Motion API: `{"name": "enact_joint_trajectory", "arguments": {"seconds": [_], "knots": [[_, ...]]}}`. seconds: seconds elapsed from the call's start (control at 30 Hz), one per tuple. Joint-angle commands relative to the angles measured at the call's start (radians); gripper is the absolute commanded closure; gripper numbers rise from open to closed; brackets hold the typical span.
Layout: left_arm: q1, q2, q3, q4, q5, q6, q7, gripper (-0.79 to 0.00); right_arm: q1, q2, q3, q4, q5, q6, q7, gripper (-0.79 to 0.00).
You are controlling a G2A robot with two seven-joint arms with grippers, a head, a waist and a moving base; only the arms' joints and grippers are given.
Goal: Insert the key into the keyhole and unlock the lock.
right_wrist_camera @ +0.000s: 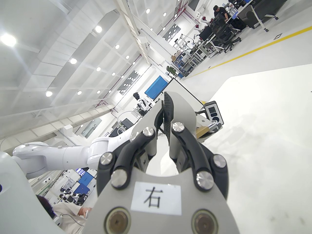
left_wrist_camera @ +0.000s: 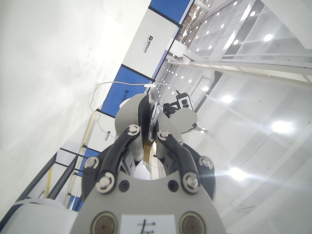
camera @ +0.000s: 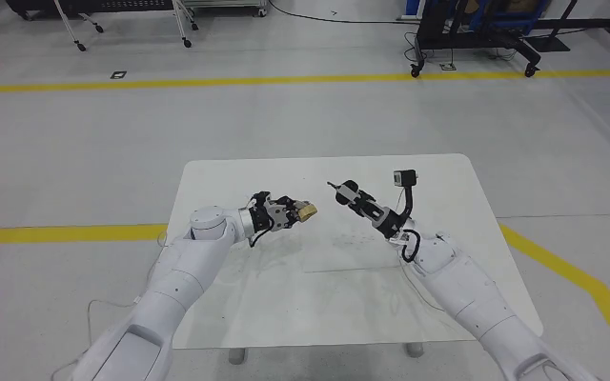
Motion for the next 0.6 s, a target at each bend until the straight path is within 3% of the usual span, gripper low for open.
{"name": "enact_joint_trajectory", "arguments": {"seconds": [0.0,0.07,0.17,0.27,0.43,0.5,0.57], "knots": [[0.000,0.000,0.000,0.000,0.000,0.000,0.000,0.000,0.000,0.000,0.000,0.000,0.000,0.000,0.000,0.000],[0.000,0.000,0.000,0.000,0.000,0.000,0.000,0.000,-0.002,-0.001,-0.002,-0.002,-0.010,0.017,0.001,0.000],[0.022,0.000,-0.010,-0.027,-0.021,0.036,0.033,0.000,0.006,-0.006,-0.004,-0.051,-0.170,0.054,-0.053,0.000],[0.022,0.006,-0.014,-0.026,-0.014,0.124,0.030,0.000,0.005,0.004,0.037,-0.137,-0.460,-0.025,-0.110,0.000],[0.013,0.013,-0.026,-0.008,-0.028,0.228,-0.013,0.000,-0.070,0.041,0.162,-0.403,-1.088,0.075,-0.185,0.000],[0.009,0.017,-0.035,-0.006,-0.021,0.233,0.000,0.000,-0.133,0.053,0.194,-0.488,-1.241,0.127,-0.201,0.000],[0.009,0.017,-0.035,-0.006,-0.021,0.233,0.000,0.000,-0.143,0.054,0.199,-0.498,-1.255,0.135,-0.203,0.000]]}}
